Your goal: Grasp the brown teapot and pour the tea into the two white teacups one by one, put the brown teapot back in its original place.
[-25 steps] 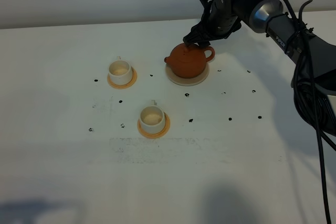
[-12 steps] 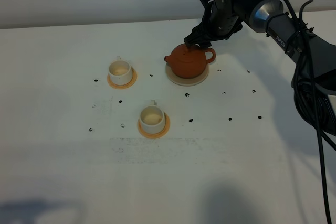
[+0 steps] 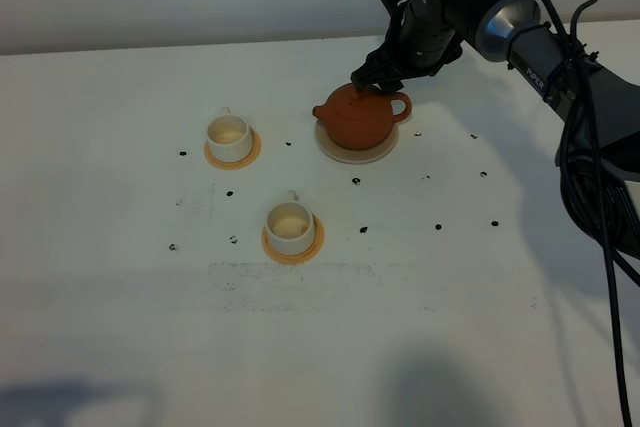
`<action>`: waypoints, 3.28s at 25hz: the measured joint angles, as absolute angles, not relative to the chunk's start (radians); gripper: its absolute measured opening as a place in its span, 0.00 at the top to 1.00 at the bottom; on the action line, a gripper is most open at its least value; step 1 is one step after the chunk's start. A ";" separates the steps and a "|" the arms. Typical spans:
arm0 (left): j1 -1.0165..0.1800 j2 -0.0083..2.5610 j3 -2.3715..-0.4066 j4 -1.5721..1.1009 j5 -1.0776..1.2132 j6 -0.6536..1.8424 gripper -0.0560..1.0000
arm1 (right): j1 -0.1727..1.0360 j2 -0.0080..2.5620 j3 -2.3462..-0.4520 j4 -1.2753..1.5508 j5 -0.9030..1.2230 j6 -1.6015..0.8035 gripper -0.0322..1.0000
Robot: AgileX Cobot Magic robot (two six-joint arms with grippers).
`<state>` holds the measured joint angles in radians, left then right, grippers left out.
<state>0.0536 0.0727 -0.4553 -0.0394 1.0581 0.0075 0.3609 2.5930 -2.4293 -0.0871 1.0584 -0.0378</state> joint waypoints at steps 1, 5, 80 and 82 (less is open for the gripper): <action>0.054 0.073 -0.455 -0.039 1.058 0.007 0.43 | 0.361 2.590 -2.429 -0.086 1.059 -0.038 0.40; 0.054 0.073 -0.455 -0.039 1.058 0.007 0.43 | 0.361 2.580 -2.429 -0.071 1.064 -0.038 0.40; 0.054 0.073 -0.455 -0.039 1.058 0.007 0.43 | 0.318 2.511 -2.308 -0.028 1.144 -0.026 0.40; 0.054 0.073 -0.455 -0.039 1.058 0.007 0.43 | 0.316 2.505 -2.295 -0.020 1.141 -0.024 0.40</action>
